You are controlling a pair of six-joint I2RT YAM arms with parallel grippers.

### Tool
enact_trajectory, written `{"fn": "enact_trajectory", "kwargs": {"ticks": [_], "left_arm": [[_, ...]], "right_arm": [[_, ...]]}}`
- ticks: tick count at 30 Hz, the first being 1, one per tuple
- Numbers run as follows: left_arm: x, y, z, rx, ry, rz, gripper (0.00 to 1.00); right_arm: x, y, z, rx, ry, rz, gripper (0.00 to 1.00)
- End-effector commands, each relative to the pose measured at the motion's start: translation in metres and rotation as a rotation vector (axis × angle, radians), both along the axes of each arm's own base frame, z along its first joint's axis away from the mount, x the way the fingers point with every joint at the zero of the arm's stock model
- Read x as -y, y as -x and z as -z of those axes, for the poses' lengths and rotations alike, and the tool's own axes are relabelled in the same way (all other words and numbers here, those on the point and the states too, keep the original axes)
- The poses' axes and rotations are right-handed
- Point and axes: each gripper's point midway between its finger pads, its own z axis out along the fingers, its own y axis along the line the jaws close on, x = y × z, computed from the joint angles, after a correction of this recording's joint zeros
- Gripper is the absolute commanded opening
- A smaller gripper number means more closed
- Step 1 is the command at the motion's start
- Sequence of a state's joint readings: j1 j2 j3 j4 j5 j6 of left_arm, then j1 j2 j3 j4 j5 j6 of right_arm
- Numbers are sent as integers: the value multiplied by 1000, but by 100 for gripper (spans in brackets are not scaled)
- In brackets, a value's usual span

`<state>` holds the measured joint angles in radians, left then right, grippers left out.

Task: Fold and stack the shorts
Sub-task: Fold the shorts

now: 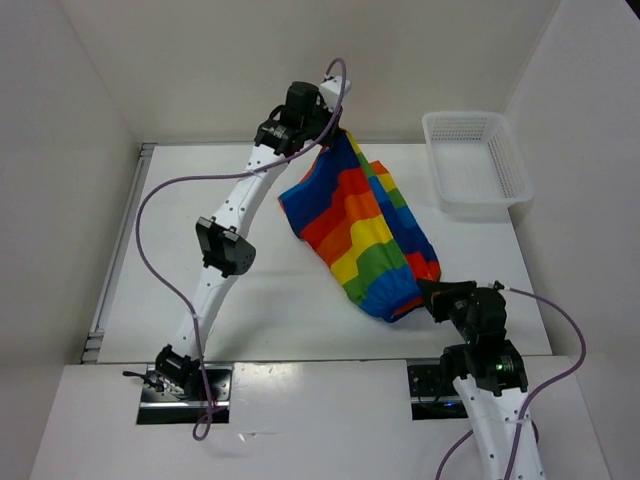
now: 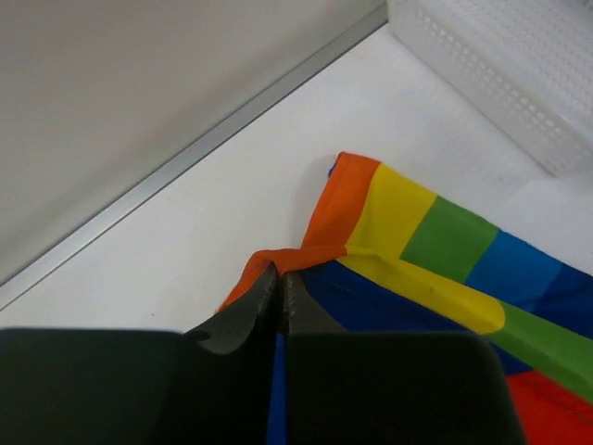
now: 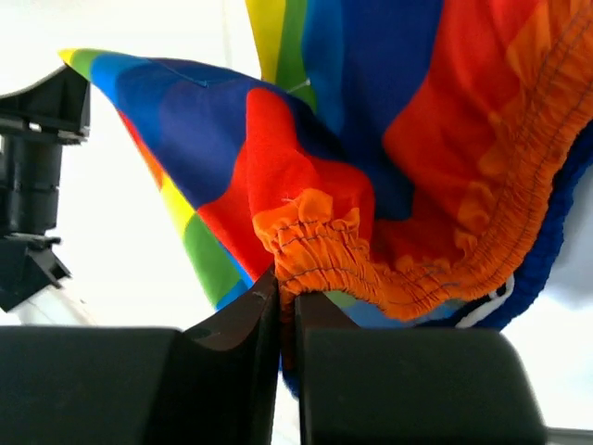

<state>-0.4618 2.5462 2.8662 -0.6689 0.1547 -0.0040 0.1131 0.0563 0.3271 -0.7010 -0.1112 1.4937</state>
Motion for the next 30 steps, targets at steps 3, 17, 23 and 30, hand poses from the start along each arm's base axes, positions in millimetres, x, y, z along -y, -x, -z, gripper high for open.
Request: {"fn": "enact_trajectory", "kwargs": {"ticks": [3, 17, 23, 30], "left_arm": [[20, -10, 23, 29, -17, -19, 8], [-15, -6, 3, 4, -5, -27, 99], [-63, 17, 25, -176, -80, -73, 99], [-81, 16, 96, -354, -111, -66, 99]], "right_arm": [[40, -14, -29, -29, 205, 161, 27], [107, -65, -92, -178, 774, 253, 53], [74, -96, -81, -135, 779, 78, 13], [8, -115, 16, -275, 691, -130, 0]]}}
